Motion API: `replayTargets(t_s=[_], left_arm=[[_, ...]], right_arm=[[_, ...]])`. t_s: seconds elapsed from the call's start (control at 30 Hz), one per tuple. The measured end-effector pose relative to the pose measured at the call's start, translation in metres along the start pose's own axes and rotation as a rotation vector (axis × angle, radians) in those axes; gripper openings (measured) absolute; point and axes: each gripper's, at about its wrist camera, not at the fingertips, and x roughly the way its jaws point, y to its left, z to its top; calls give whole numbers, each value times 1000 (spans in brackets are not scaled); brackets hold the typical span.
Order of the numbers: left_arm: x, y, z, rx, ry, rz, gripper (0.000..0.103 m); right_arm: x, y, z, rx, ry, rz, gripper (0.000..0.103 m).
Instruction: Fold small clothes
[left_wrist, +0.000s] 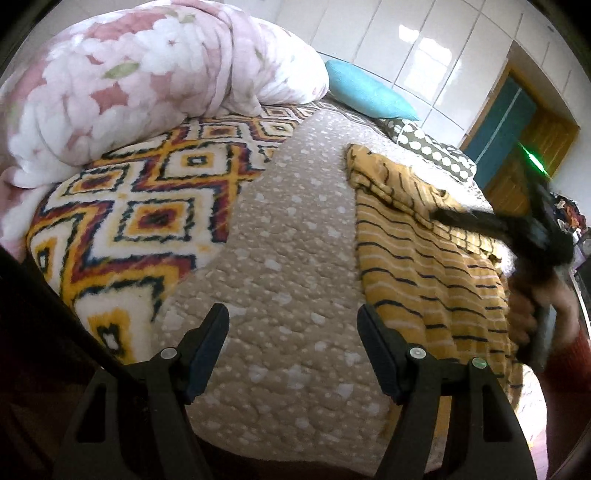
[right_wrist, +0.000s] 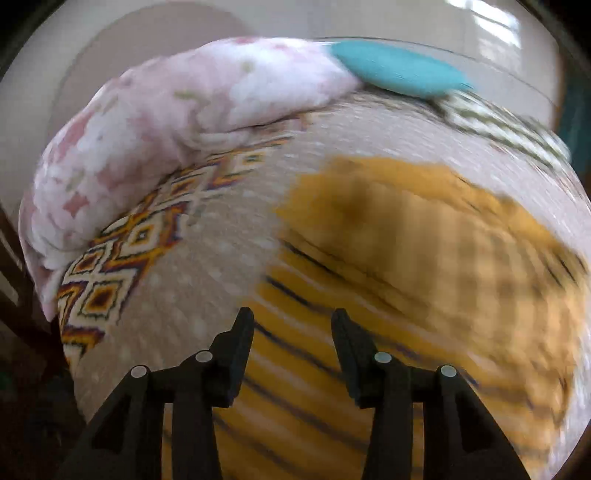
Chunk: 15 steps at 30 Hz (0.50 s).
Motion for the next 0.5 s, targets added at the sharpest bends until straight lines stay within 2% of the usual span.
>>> replayTargets(t_s=[0.1,0.23,0.3,0.4,0.5], left_arm=[[1,-11,-3,1,22,-31,71],[8,-30,-11,15,70,-72,71],[10,-40,-16,31,90,-79,71],[9,-56,-20,57,94,-79,71],[2,-67,-20,76,83,-78,72]], right_arm=[[-49,-62,-38,120,-14,-83,54],[-103,-150,-91,306,-13,-248,56],[-121,-183,-107,411,-35,-269,56],[-133,-208,-108,472,-105,-276,56],[-119,-225,-85,484,-160,-280,62]])
